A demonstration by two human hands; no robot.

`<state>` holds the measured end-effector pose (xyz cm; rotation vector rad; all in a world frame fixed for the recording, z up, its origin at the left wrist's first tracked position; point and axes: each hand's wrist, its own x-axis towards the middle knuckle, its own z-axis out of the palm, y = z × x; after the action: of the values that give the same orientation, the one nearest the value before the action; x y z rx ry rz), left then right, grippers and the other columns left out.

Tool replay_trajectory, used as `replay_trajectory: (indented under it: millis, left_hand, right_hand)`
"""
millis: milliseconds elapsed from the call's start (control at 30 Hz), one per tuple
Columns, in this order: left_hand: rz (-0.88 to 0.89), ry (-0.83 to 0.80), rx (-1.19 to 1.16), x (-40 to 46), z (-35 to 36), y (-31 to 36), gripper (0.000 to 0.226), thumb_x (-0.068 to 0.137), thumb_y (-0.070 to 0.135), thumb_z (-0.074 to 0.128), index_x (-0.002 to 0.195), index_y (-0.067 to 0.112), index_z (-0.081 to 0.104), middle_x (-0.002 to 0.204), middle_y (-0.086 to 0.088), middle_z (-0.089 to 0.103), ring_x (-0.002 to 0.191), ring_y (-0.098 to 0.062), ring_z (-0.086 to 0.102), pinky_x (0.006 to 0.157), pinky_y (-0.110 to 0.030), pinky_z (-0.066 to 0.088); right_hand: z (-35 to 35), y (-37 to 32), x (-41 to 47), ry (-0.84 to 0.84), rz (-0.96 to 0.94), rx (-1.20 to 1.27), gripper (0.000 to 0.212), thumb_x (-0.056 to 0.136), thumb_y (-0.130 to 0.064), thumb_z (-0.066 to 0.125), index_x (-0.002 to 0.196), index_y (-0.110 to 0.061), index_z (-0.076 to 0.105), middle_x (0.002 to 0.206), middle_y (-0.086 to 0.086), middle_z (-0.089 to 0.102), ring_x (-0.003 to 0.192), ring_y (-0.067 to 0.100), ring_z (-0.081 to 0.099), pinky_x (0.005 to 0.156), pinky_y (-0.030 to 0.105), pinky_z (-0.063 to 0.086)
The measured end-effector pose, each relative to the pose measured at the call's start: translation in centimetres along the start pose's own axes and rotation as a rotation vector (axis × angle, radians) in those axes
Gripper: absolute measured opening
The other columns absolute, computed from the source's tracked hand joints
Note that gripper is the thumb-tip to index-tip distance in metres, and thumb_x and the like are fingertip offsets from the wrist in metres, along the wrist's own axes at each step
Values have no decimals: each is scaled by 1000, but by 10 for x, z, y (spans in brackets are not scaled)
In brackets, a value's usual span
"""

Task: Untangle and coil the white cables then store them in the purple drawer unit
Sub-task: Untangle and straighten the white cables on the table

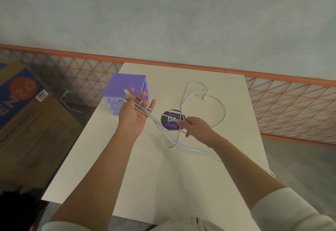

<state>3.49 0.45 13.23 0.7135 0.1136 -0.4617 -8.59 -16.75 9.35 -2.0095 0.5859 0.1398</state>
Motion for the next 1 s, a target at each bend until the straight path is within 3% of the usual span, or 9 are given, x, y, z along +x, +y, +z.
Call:
replay_trajectory:
  millis: [100,267,400,467,533,633,767,867,1000]
  left_hand:
    - [5,33,3,0,-4,2,24,104,31,39,103,20,60,93,0,67,57,-9,60,74,-35,60]
    - [-8,81,-6,1,-11,0,28,106,30,34,108,21,61,76,7,70,48,-3,53,67,-23,57]
    - [1,82,-15,2,-15,-3,27,106,28,35,111,21,60,76,7,70,51,-3,55,69,-24,57]
    - [13,76,-29,2,-15,-3,26,106,28,35,112,21,59,78,6,71,54,-4,57,72,-26,58]
    - [25,76,-41,2,-16,-3,25,105,29,36,111,21,59,82,5,71,56,-5,60,75,-28,59]
    - [40,84,-85,4,-19,-2,22,105,29,39,111,19,58,85,3,70,54,-6,59,76,-31,59]
    - [49,110,-108,7,-27,-1,20,105,28,39,109,18,56,76,4,68,50,-7,53,81,-33,57]
    - [42,132,-126,6,-31,-3,21,106,27,37,104,17,56,73,4,67,45,-7,50,76,-31,59]
    - [3,167,-126,4,-33,-9,28,106,28,35,99,17,59,69,5,62,42,-6,46,66,-24,59]
  right_hand:
    - [-3,8,0,57,-1,52,51,91,-53,58,84,-3,62,79,-1,65,66,17,62,66,26,45]
    - [-20,-10,-5,319,-133,112,38,84,-48,70,81,-12,60,58,-10,39,56,10,36,53,16,32]
    - [-42,-30,-10,429,-344,-117,16,87,-22,71,101,-21,64,81,-18,44,70,-3,46,63,3,35]
    - [-49,-31,-12,477,-420,-221,17,90,-16,66,106,-22,67,85,-18,43,74,-5,49,66,6,38]
    - [-53,-27,-16,504,-407,-245,11,92,-28,64,102,-27,70,81,-16,51,67,-2,52,62,20,42]
    - [-51,-7,-17,376,-211,-167,31,81,-57,67,88,-26,68,57,-9,46,52,9,41,54,30,31]
    - [-32,29,-22,97,-60,-136,60,67,-78,61,80,-19,65,59,-9,45,58,10,43,56,26,31]
    - [-20,49,-26,36,52,-163,64,85,-74,41,71,-17,67,68,-4,57,62,14,50,64,29,38]
    - [-14,65,-25,11,181,-313,62,82,-76,47,62,-20,63,60,-3,50,59,20,53,60,31,42]
